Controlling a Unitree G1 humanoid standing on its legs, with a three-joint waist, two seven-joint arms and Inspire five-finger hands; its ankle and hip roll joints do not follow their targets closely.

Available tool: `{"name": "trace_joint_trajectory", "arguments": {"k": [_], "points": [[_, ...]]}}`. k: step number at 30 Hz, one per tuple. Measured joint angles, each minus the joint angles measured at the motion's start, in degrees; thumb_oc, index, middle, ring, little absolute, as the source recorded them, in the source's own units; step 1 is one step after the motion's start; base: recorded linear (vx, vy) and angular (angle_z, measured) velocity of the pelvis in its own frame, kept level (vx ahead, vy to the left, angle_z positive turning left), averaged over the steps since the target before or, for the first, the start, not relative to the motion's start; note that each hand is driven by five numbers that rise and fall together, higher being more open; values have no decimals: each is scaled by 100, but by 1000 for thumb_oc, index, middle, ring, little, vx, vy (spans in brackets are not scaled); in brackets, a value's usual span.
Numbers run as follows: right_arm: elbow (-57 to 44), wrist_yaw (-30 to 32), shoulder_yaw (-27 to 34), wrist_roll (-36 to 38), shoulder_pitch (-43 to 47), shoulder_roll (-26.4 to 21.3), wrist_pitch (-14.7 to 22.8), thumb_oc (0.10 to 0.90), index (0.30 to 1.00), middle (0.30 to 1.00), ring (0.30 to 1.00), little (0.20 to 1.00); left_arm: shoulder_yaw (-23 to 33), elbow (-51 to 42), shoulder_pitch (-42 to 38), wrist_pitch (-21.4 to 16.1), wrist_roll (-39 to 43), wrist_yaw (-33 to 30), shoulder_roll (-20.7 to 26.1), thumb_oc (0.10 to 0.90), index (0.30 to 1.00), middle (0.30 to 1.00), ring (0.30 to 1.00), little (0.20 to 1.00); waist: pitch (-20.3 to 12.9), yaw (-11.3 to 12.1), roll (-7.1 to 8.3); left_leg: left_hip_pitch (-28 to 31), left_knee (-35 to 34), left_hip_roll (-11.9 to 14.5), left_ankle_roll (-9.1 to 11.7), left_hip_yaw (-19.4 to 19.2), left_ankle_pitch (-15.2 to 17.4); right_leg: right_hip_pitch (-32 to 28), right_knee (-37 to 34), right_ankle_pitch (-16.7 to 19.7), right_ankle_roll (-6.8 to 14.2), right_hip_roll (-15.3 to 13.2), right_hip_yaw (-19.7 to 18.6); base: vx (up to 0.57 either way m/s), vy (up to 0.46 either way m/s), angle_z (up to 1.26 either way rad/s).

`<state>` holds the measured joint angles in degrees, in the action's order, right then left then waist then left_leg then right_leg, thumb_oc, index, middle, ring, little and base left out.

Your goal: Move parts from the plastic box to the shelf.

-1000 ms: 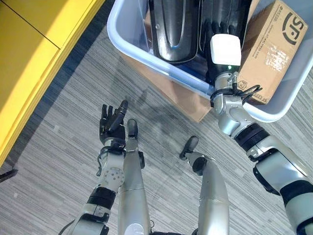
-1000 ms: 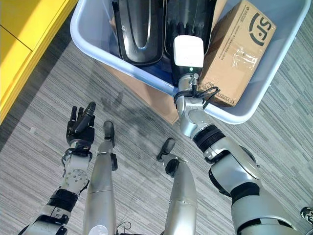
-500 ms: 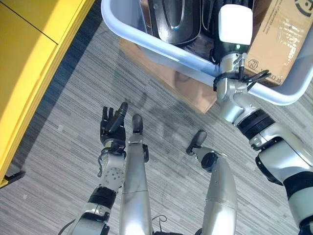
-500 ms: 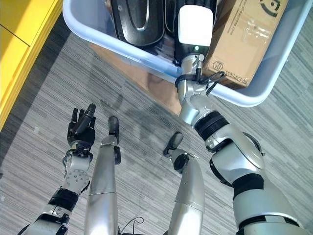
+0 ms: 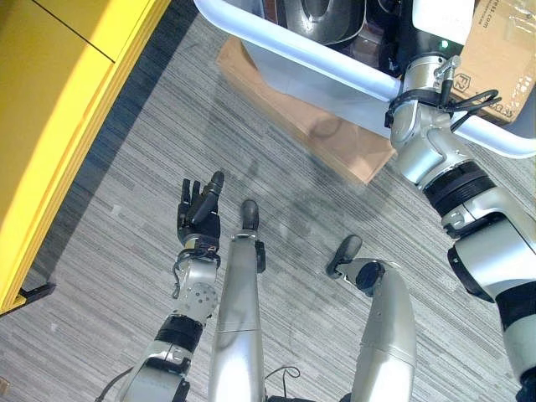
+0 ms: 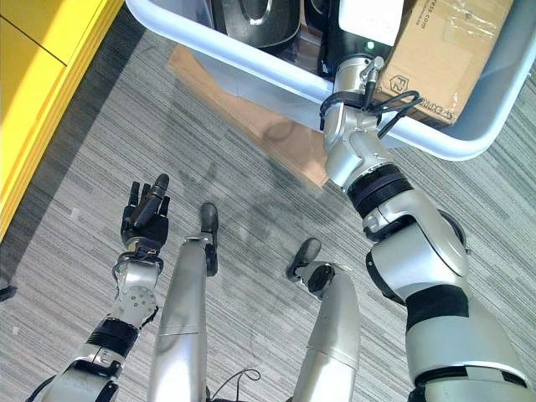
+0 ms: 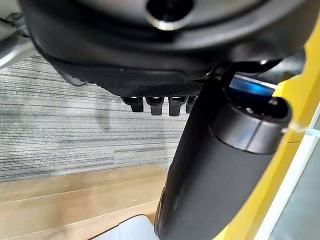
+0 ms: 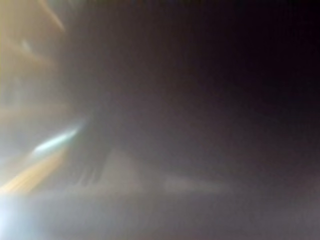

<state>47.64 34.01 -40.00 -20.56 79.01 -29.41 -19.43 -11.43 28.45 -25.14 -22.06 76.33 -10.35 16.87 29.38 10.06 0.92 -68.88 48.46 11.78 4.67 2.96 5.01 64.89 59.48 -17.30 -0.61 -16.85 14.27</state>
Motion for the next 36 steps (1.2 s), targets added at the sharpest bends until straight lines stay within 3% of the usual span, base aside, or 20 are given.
{"name": "trace_joint_trajectory", "arguments": {"k": [5, 18, 25, 34, 36], "points": [[164, 90, -155, -24, -12, 59, 100, 400, 300, 300, 300, 300, -58, 139, -335, -25, 6, 119, -25, 900, 1000, 1000, 1000, 1000, -1, -40, -2, 253, -361, 2, 15, -124, -179, -207, -324, 208, -56, 6, 40, -19, 3, 0], [363, 456, -153, 142, -724, 266, 661, 400, 300, 300, 300, 300, -54, 319, -449, -46, 213, 324, -52, 900, 1000, 1000, 1000, 1000, 7, -68, 8, 1418, -1222, 6, 63, -309, -389, -1416, -1295, 516, 102, 122, 188, -10, 1, 0], [-345, 480, 85, 154, -1714, 273, 1003, 400, 300, 300, 300, 300, 85, 293, 13, -16, 204, 492, -79, 900, 1000, 1000, 1000, 1000, 85, -210, 111, 2557, -1663, 12, 69, -557, -407, -2433, -1751, 599, 190, 180, 112, 9, 22, -5], [-1421, 516, 745, -267, -2635, 216, 1161, 400, 300, 300, 300, 300, 268, -99, 370, -58, 140, 609, -241, 900, 1000, 1000, 1000, 1000, 127, -333, 144, 3926, -2292, 5, 36, -754, -495, -3601, -2142, 667, 242, 297, 38, 60, 11, -5], [-1718, 512, 782, -312, -2755, 129, 1155, 400, 300, 300, 300, 300, 266, -138, 446, -56, 121, 606, -252, 900, 1000, 1000, 1000, 1000, 126, -380, 145, 4448, -2541, 18, 48, -807, -527, -4069, -2352, 669, 253, 346, 35, 105, 21, -6]]}}
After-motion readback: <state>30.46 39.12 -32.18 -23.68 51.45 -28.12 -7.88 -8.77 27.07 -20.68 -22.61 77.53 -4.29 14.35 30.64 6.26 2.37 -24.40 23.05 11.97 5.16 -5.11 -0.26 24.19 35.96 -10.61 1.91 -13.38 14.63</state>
